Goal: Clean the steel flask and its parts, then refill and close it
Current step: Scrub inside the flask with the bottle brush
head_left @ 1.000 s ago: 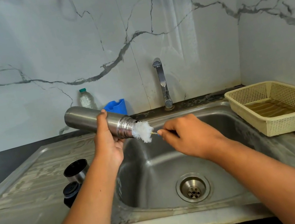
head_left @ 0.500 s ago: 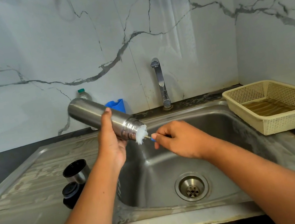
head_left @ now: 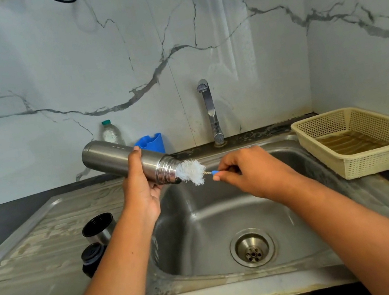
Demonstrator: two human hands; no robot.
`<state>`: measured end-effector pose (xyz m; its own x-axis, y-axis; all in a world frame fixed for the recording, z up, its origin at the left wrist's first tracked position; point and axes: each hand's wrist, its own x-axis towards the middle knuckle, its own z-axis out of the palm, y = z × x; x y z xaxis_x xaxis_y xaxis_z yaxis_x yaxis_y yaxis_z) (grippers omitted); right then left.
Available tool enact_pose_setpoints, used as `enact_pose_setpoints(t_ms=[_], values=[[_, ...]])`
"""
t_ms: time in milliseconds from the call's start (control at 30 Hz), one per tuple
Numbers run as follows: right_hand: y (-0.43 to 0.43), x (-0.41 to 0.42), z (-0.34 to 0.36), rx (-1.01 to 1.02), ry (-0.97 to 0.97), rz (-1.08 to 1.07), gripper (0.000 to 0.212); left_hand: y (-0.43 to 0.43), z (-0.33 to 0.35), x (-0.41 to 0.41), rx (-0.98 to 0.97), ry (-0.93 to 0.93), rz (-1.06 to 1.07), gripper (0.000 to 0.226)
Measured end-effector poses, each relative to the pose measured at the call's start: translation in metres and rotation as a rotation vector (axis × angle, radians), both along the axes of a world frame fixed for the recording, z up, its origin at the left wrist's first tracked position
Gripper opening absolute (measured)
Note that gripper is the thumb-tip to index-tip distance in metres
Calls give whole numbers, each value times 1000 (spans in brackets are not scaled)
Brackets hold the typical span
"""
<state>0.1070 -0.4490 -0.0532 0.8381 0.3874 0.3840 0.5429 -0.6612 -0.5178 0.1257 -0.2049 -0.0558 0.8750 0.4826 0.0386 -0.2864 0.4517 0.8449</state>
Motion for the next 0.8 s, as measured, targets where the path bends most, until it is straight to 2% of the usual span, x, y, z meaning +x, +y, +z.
enact_pose_setpoints(t_ms=[467, 633, 800], values=[[-11, 5, 0, 57, 63, 63, 12, -3, 8, -6, -9, 16, 50, 41], [-11, 8, -2, 16, 58, 58, 16, -4, 8, -6, -2, 40, 101, 50], [-18, 9, 4, -16, 154, 140, 30, -1, 11, -6, -32, -2, 111, 57]])
